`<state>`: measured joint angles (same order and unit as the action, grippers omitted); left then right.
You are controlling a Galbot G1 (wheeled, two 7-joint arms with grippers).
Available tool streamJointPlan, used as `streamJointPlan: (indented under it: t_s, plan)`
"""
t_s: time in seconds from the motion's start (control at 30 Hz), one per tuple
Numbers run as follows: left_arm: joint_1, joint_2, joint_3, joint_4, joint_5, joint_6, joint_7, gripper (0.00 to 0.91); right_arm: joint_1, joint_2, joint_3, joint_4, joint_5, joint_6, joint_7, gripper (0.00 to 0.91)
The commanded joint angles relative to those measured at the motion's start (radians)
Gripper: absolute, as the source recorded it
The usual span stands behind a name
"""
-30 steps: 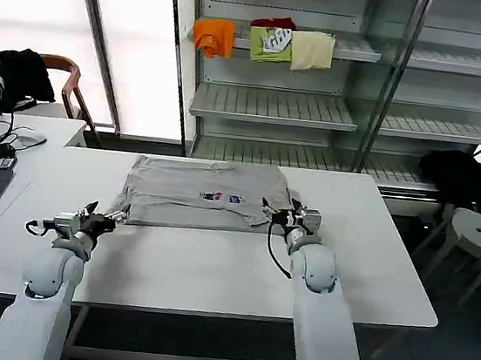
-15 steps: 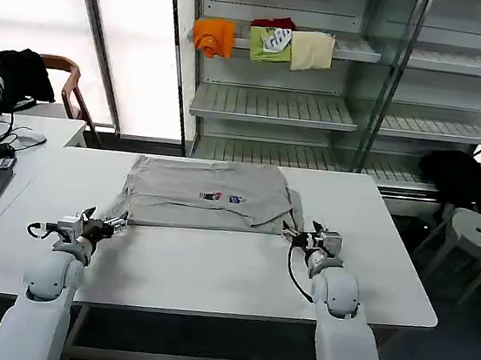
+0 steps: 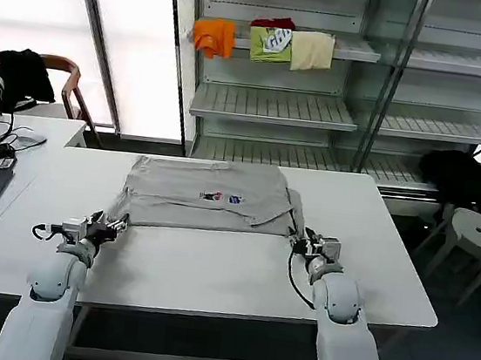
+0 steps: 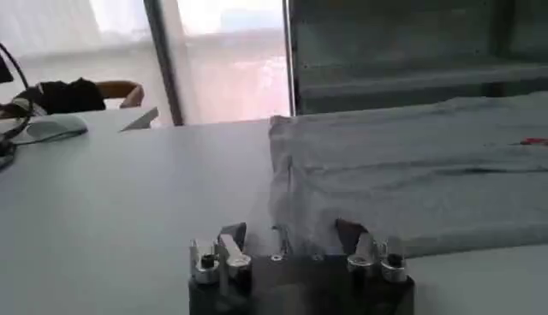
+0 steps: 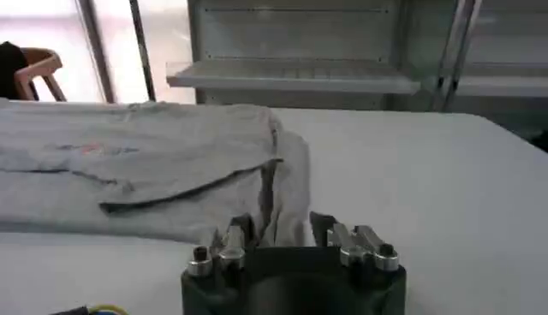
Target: Fold and organize the clothes.
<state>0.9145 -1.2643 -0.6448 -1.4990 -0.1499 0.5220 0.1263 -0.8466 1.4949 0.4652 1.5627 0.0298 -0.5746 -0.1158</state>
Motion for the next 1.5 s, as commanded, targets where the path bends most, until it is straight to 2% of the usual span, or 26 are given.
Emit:
streamJointPlan:
  t_s: [0.03,0.3,0.53,0.77,0.87,0.9,0.93,1.07,1.13,1.43,1.47,1.5]
  plan:
    - [0.01,0.003,-0.002,-0.001,-0.007,0.01,0.005,0.0,-0.006,-0.003,0.0,0.006,-0.005,-0.003,-0.003,0.0]
    - [0.048,0.009,-0.007,-0.052,-0.021,0.0,0.001,0.0,-0.046,-0.005,-0.006,0.061,0.026,-0.004,-0.003,0.0]
    - [0.117,0.013,-0.019,-0.131,-0.06,0.003,-0.005,0.0,-0.117,-0.047,-0.01,0.149,0.082,-0.007,0.013,0.0]
    - [0.248,0.048,-0.059,-0.33,-0.165,0.032,0.002,0.0,-0.262,-0.102,-0.016,0.313,0.123,-0.01,0.029,0.0]
    - [0.263,0.052,-0.066,-0.354,-0.167,0.03,0.005,0.0,-0.27,-0.095,-0.015,0.317,0.115,-0.007,0.027,0.0]
    - [0.26,0.052,-0.065,-0.347,-0.164,0.028,0.006,0.0,-0.264,-0.091,-0.013,0.304,0.111,-0.006,0.029,0.736]
    - [0.254,0.052,-0.064,-0.336,-0.163,0.028,0.007,0.0,-0.24,-0.075,-0.006,0.277,0.102,-0.003,0.023,0.907]
    - [0.239,0.049,-0.055,-0.303,-0.153,0.018,0.012,0.0,-0.156,-0.031,-0.007,0.192,0.087,0.074,0.016,0.907]
    - [0.233,0.044,-0.052,-0.287,-0.145,0.014,0.014,0.0,-0.117,-0.008,-0.01,0.147,0.064,0.089,0.017,0.907]
    - [0.225,0.035,-0.046,-0.273,-0.142,0.006,0.018,0.0,-0.007,0.059,-0.016,-0.015,-0.028,0.078,0.026,0.907]
    - [0.224,0.035,-0.045,-0.272,-0.142,0.005,0.019,0.0,-0.008,0.062,-0.016,-0.026,-0.033,0.074,0.022,0.766]
    - [0.224,0.036,-0.044,-0.271,-0.142,0.004,0.019,0.0,-0.011,0.062,-0.019,-0.031,-0.041,0.07,0.022,0.02]
